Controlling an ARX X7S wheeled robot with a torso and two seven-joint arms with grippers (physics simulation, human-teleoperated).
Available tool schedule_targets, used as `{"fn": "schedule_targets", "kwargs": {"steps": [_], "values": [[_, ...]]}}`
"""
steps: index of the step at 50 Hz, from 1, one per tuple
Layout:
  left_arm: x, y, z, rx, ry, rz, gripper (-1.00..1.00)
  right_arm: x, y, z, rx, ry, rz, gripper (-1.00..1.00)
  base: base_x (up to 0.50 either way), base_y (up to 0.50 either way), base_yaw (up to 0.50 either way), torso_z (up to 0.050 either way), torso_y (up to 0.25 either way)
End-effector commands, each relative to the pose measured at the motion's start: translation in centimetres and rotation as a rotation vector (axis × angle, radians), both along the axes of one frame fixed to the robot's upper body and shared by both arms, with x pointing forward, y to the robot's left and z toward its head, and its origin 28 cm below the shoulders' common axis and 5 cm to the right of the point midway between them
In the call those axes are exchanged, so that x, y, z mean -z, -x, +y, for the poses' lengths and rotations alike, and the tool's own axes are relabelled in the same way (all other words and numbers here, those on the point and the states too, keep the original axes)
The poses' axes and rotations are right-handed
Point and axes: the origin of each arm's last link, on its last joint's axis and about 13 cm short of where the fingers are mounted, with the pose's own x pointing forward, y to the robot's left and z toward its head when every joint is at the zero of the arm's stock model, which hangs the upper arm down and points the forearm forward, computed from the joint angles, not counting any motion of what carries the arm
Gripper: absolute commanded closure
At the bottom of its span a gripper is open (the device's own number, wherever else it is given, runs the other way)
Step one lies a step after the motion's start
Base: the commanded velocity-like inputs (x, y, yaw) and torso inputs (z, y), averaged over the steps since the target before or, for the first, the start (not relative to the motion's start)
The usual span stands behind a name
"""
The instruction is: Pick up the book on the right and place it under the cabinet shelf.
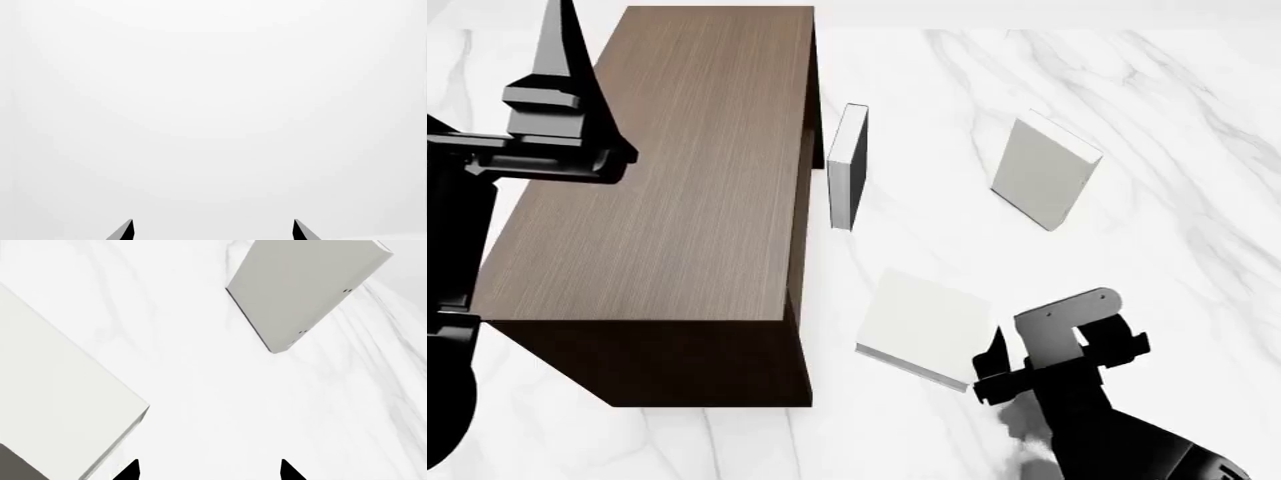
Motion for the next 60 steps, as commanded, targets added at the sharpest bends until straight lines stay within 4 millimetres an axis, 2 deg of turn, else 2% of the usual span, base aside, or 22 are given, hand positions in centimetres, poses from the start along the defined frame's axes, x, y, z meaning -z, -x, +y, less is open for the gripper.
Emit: {"fn": "schedule_targets", "kwargs": {"steps": [1, 24, 60], "values": [[-0.2, 0.1, 0.0, 0.002, -0.001, -0.003, -1.00, 0.0, -0.2, 0.0, -0.007, 0.010, 0.014, -1.00, 0.00, 0.00, 0.00, 0.000, 0.000], [-0.3, 0.2, 0.3, 0.002, -0.001, -0.009, -1.00, -0.9, -1.3, 1.2, -0.067, 0.020, 0.003, -1.00, 0.00, 0.00, 0.00, 0.000, 0.000], [0.0, 0.0, 0.4, 0.007, 0.015, -0.021, -1.00, -1.1, -2.1, 2.3, -0.122, 0.022, -0.004, -1.00, 0.00, 0.00, 0.00, 0.000, 0.000]]}}
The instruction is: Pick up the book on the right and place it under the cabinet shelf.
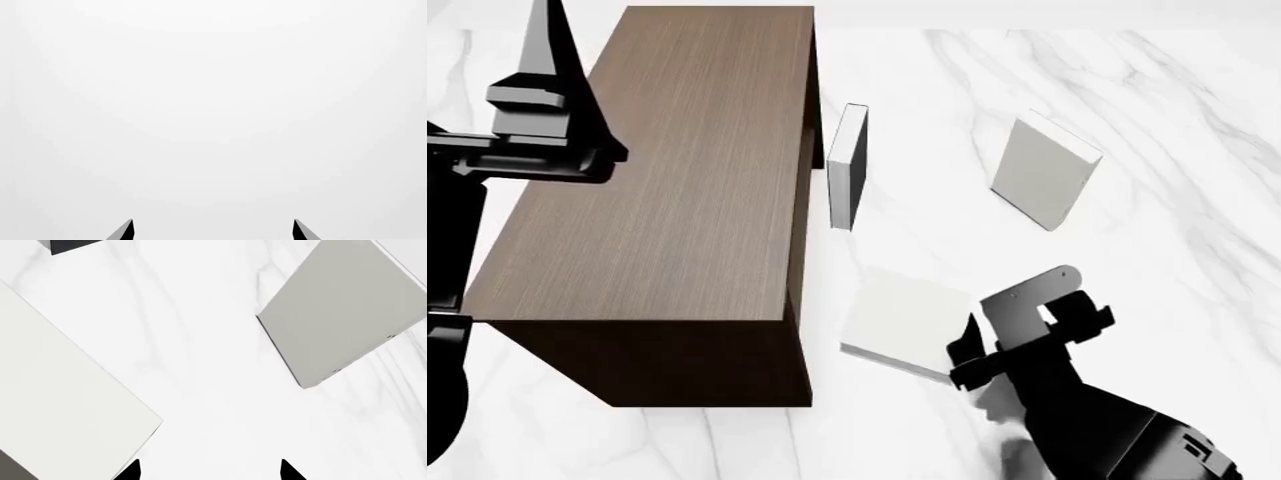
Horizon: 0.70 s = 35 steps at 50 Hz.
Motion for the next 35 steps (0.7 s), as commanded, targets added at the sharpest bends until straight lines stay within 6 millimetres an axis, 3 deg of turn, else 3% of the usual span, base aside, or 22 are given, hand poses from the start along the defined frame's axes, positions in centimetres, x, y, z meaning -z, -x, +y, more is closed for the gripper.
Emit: {"fn": "schedule_targets", "kwargs": {"steps": [1, 35], "values": [[0.0, 0.0, 0.0, 0.001, 0.006, -0.007, -1.00, -0.3, -0.2, 0.8, -0.039, -0.013, -0.006, -1.00, 0.00, 0.00, 0.00, 0.000, 0.000], [-0.3, 0.3, -0.1, 0.005, 0.001, -0.021, -1.00, -0.8, -1.1, 2.3, -0.085, -0.017, -0.016, -1.00, 0.00, 0.00, 0.00, 0.000, 0.000]]}}
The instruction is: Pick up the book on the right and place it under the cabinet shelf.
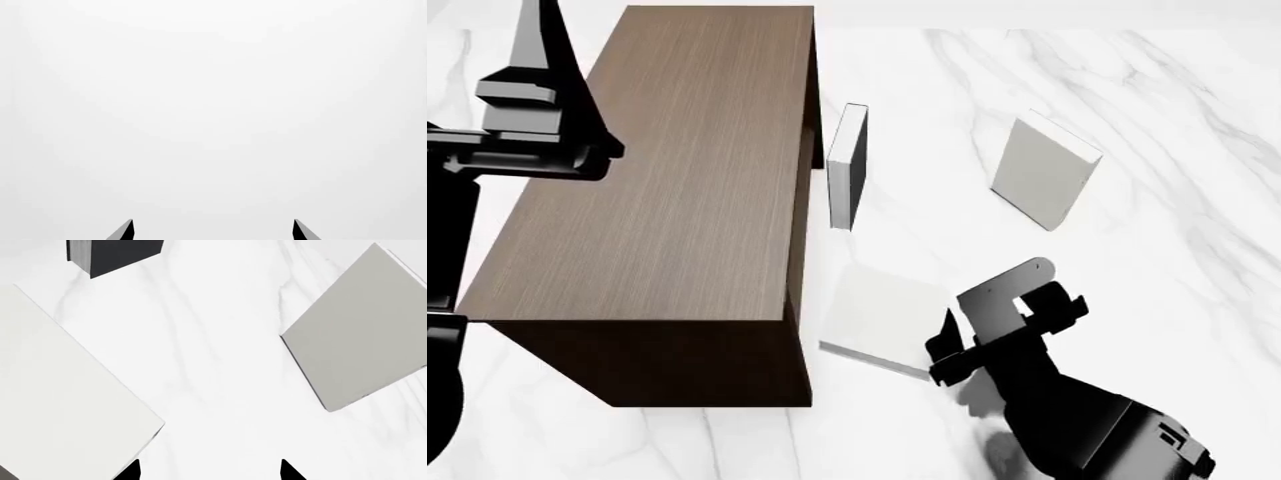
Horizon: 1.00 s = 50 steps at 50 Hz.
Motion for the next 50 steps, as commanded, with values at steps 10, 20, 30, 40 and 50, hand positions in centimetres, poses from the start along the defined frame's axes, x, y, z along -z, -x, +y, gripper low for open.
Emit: {"fn": "schedule_targets", "kwargs": {"steps": [10, 20, 30, 40, 50], "values": [[-0.4, 0.3, 0.1, 0.001, -0.007, -0.008, -1.00, -0.7, -0.8, 1.5, -0.037, -0.015, -0.015, -1.00, 0.00, 0.00, 0.00, 0.000, 0.000], [-0.5, 0.5, 0.3, -0.001, -0.004, -0.013, -1.00, -1.0, -1.0, 2.4, -0.060, -0.023, -0.019, -1.00, 0.00, 0.00, 0.00, 0.000, 0.000], [-0.5, 0.6, 0.3, -0.004, -0.004, -0.017, -1.00, -0.5, -1.0, 3.0, -0.078, -0.034, -0.008, -1.00, 0.00, 0.00, 0.00, 0.000, 0.000], [-0.3, 0.6, 0.3, -0.001, -0.003, -0.015, -1.00, 0.0, -1.1, 3.1, -0.053, -0.009, 0.011, -1.00, 0.00, 0.00, 0.00, 0.000, 0.000], [-0.1, 0.6, 0.4, -0.002, 0.000, -0.010, -1.00, 0.3, -1.4, 3.1, -0.015, 0.042, 0.035, -1.00, 0.00, 0.00, 0.00, 0.000, 0.000]]}}
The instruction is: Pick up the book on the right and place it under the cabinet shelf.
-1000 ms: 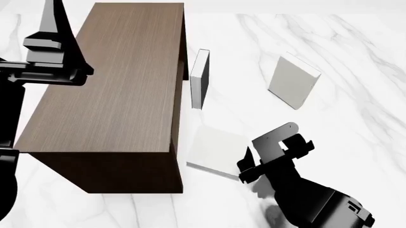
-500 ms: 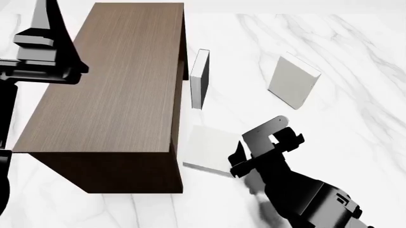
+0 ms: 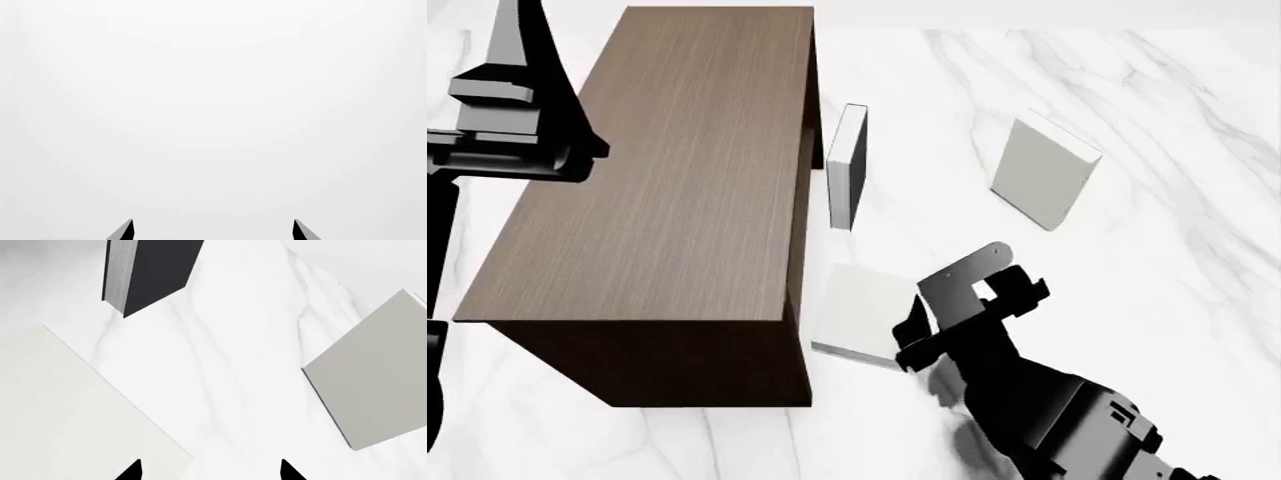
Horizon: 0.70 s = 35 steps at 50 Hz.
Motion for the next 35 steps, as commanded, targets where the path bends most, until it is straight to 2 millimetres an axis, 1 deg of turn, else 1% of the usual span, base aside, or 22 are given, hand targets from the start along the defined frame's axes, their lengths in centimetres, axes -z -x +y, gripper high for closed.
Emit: {"fn": "schedule_targets", "kwargs": {"steps": [1, 10, 20, 26, 35], "values": [[0.2, 0.0, 0.1, -0.001, 0.003, 0.003, -1.00, 1.0, -0.1, -0.1, 0.030, 0.048, 0.064, -1.00, 0.00, 0.00, 0.00, 0.000, 0.000], [0.5, -0.2, 0.2, -0.003, 0.005, 0.009, -1.00, 0.4, -0.2, -1.0, 0.092, 0.074, 0.040, -1.00, 0.00, 0.00, 0.00, 0.000, -0.002], [0.5, -0.3, 0.0, 0.002, 0.001, 0.011, -1.00, 0.0, 0.6, -2.6, 0.138, 0.062, 0.031, -1.00, 0.00, 0.00, 0.00, 0.000, -0.001], [0.4, -0.2, -0.1, 0.004, 0.000, 0.012, -1.00, 0.4, 1.1, -3.2, 0.152, 0.072, 0.043, -1.00, 0.00, 0.00, 0.00, 0.000, 0.000], [0.4, -0.3, 0.0, 0.003, -0.001, 0.013, -1.00, 1.2, 1.0, -3.6, 0.156, 0.125, 0.073, -1.00, 0.00, 0.00, 0.00, 0.000, 0.000]]}}
